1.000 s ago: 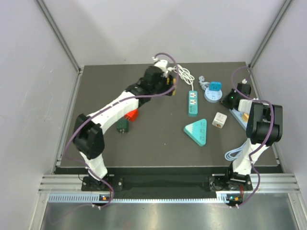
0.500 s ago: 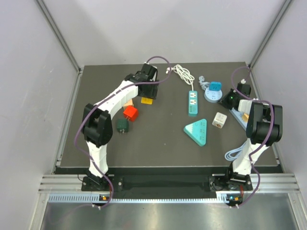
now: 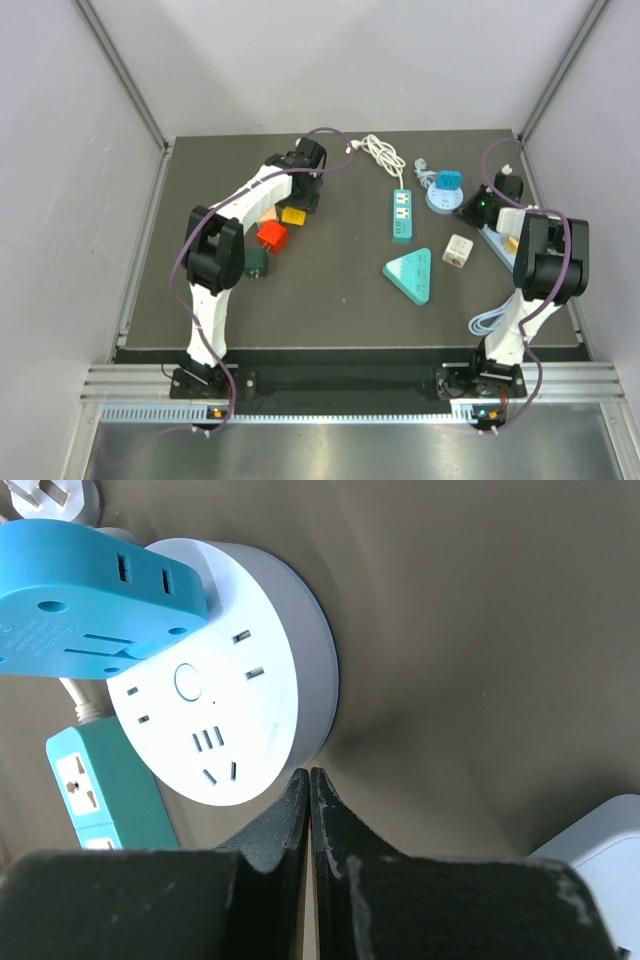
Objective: Pull the plug off the socket
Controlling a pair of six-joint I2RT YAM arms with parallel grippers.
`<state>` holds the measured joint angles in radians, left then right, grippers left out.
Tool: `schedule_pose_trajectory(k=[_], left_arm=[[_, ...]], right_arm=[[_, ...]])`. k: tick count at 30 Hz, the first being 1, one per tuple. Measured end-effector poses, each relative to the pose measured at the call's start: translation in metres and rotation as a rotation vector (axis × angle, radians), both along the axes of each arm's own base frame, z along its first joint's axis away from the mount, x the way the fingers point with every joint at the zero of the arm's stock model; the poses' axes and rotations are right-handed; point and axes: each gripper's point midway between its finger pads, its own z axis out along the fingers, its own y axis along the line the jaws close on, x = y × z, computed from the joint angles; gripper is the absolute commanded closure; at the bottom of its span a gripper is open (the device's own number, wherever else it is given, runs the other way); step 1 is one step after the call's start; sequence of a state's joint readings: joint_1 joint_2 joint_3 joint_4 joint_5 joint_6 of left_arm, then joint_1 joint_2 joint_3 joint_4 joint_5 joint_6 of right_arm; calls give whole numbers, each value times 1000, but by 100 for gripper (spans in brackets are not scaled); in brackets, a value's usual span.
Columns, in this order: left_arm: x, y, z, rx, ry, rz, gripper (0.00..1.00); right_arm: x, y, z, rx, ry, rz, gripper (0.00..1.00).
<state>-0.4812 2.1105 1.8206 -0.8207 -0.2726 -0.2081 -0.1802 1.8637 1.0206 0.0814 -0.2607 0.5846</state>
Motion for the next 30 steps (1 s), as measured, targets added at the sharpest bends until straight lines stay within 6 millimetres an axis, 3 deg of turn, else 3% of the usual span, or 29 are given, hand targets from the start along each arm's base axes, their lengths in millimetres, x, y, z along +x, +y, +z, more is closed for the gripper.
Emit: schedule_pose_trajectory(k=[2,4,5,10,14,22,30], left_arm=[[1,3,0,9,-4,7,69],[2,5,1,15,-7,11,43],[2,6,1,19,-9,14,36],[5,9,2,39,-24,20,21],[6,11,7,45,-39,20,14],[9,6,29,5,-83,13,11],[5,-42,91,-324,-255,-91,16]], right_arm=[[0,0,0,0,0,1,100],[0,0,0,1,0,1,100],[0,0,0,1,0,2,100],[0,1,0,2,0,3,100],[0,1,0,1,0,4,100],[0,1,0,0,-1,9,100],[-1,3,1,6,-2,18,98]])
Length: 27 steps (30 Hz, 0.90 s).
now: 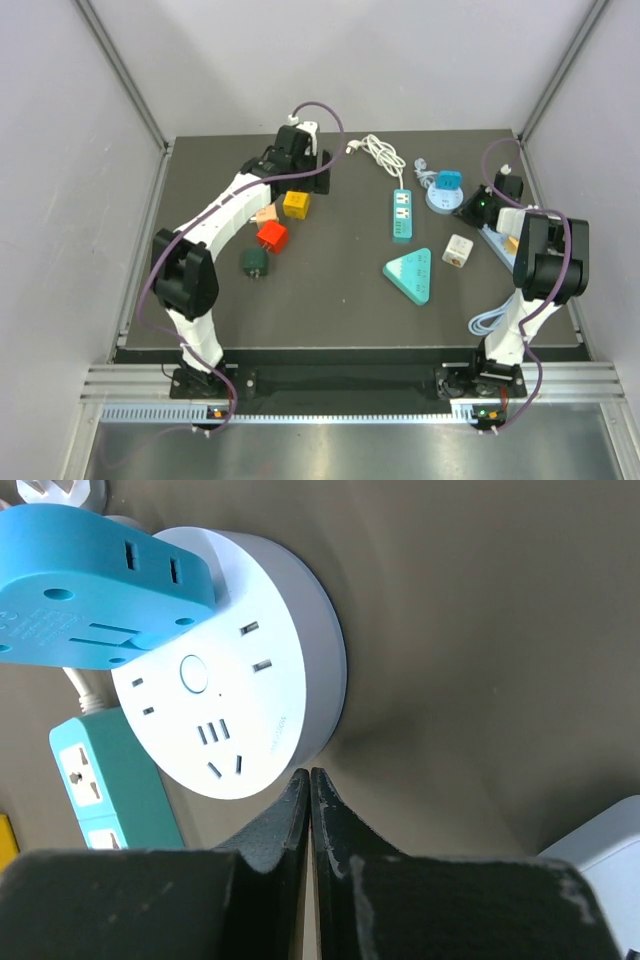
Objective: Pull the plug off the socket
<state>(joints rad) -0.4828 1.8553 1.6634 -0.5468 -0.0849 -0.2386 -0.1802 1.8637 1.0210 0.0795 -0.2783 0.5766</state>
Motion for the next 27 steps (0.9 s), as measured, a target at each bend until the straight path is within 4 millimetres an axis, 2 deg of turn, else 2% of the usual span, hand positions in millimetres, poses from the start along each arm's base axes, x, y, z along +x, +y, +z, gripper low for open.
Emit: schedule_pose_trajectory(k=[4,5,9,10,11,14,15,18,20,23,27], left_arm=[[2,-36,28,-171,-82,-70,17],[4,-46,33,-207,-100,-87,18],[8,-86,42,-319,-142,-150,19],[8,-98,40,-339,-147,-167,19],[8,-107,37,-351,-149,-179,19],[11,-147,23,-381,-161,-226,19],[11,-160,19,-386,-163,-245,19],[10,-202,3,-402,-182,-302,18],[8,-223,-3,-412,-205,-333,18],[6,-252,-11,-432,-255,-372,19],[11,-279,-11,-479,-281,-371,22]], right_arm=[[-2,0,-1,5,8,3,91],[-2,0,-1,6,12,3,83],[-1,-4,5,16,21,4,70],[2,-6,8,21,16,1,66],[4,-9,12,24,8,-3,53],[11,-19,22,29,-18,-16,34],[13,-22,25,35,-24,-25,31],[19,-33,35,46,-46,-41,25],[27,-37,44,60,-63,-46,21],[52,-41,59,85,-110,-39,15],[85,-40,68,123,-165,13,13]])
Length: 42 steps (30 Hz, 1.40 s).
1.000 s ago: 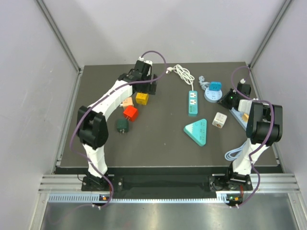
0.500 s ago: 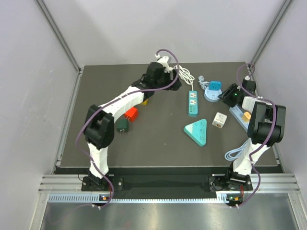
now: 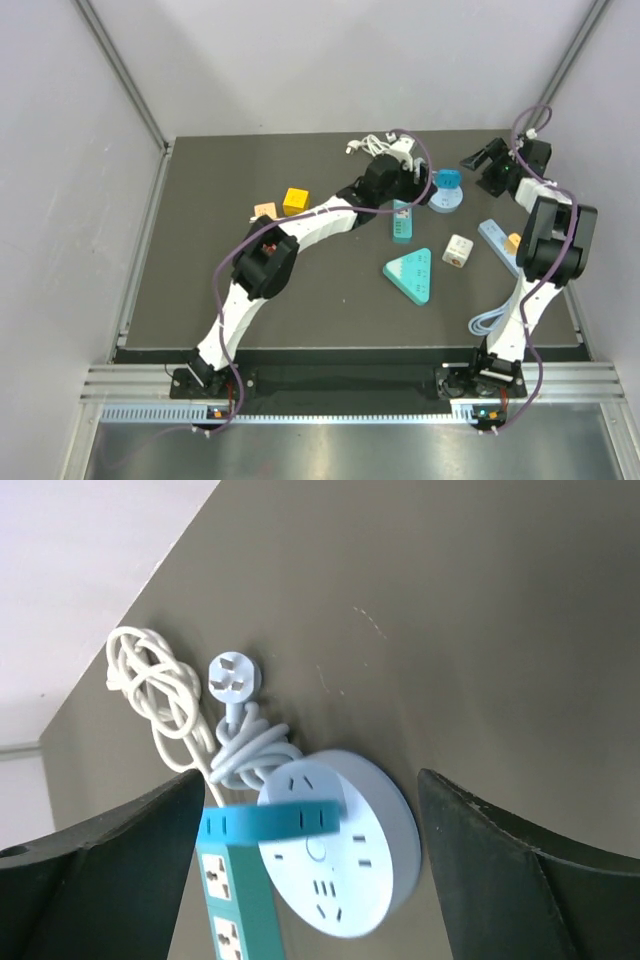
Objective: Pull the plug off the socket
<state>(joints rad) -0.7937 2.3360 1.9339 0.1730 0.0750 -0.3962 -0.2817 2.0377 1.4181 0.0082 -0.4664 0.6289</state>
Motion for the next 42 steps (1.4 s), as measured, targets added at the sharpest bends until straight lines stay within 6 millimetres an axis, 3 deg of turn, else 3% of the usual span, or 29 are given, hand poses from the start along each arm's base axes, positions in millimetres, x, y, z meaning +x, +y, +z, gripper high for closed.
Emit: schedule_pose_trajectory(k=[5,9,12,16,20,25,29,31,35,38,40,42], left_arm=[[9,-9,3,-74,23,20,23],[14,-11,2,-103,36,29,18],[17,-13,1,-115,28,30,17],[18,-15,-7,-116,30,28,17],[17,-15,-15,-108,43,24,19],[11,-17,-22,-107,68,1,45],[5,-21,-24,-138,97,-28,47],[3,-24,-24,-164,116,-41,54],[0,-32,-29,-229,149,-61,63],[0,-37,-43,-271,192,-62,69],[0,-40,-57,-294,227,-59,79],[0,-43,-71,-317,263,-57,96]], right_arm=[[15,9,-9,53,-13,69,14],[12,20,-15,89,-3,111,18],[13,26,-11,99,-26,134,27],[3,34,-22,134,-5,146,30],[-4,43,-20,148,-4,160,30],[-14,51,-17,102,24,172,19],[-23,57,-13,-4,85,171,7],[-24,59,-7,-82,111,161,3],[-17,67,15,-233,135,151,2],[-12,73,34,-318,142,142,2],[-9,76,47,-369,141,129,2],[-7,80,56,-415,140,121,2]])
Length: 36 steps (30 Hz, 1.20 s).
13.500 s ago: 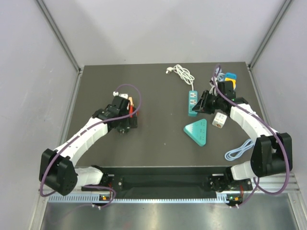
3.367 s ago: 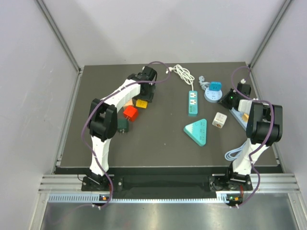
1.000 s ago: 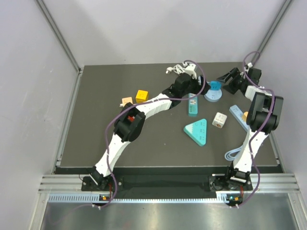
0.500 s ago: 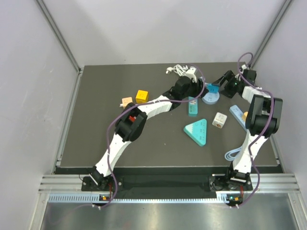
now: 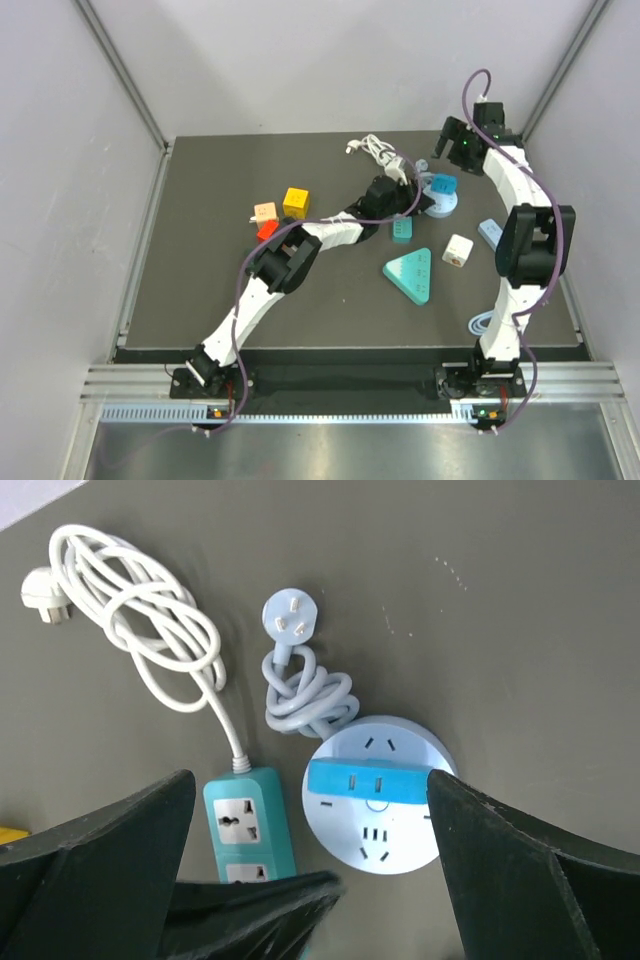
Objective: Pull the plug off the socket
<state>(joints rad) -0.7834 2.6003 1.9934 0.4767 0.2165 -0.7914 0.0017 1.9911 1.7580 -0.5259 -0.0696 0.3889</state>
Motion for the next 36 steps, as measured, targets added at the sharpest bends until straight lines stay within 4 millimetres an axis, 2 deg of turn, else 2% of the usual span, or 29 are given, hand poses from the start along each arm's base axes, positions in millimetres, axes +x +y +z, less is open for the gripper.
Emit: schedule_pose_trajectory(k=[3,10,17,19,23,28,36], left_arm=[[1,-4,-21,-23,49,3,100],[8,-9,-10,-105,69,15,100],[13,-11,-1,-140,85,39,100],[15,-12,-2,-142,91,49,100],[16,-10,-19,-116,133,69,100],[18,-10,-20,-113,148,83,100],[20,-9,-23,-100,168,107,100]], right_arm=[[-3,5,-1,-39,15,-1,2],[-13,4,-30,-94,109,0,2],[-17,-2,-37,-127,137,-15,6],[-19,-3,-39,-136,144,-20,7],[-17,-2,-42,-162,157,-28,11],[-19,-1,-48,-186,175,-27,19],[-19,-5,-52,-208,183,-40,25]])
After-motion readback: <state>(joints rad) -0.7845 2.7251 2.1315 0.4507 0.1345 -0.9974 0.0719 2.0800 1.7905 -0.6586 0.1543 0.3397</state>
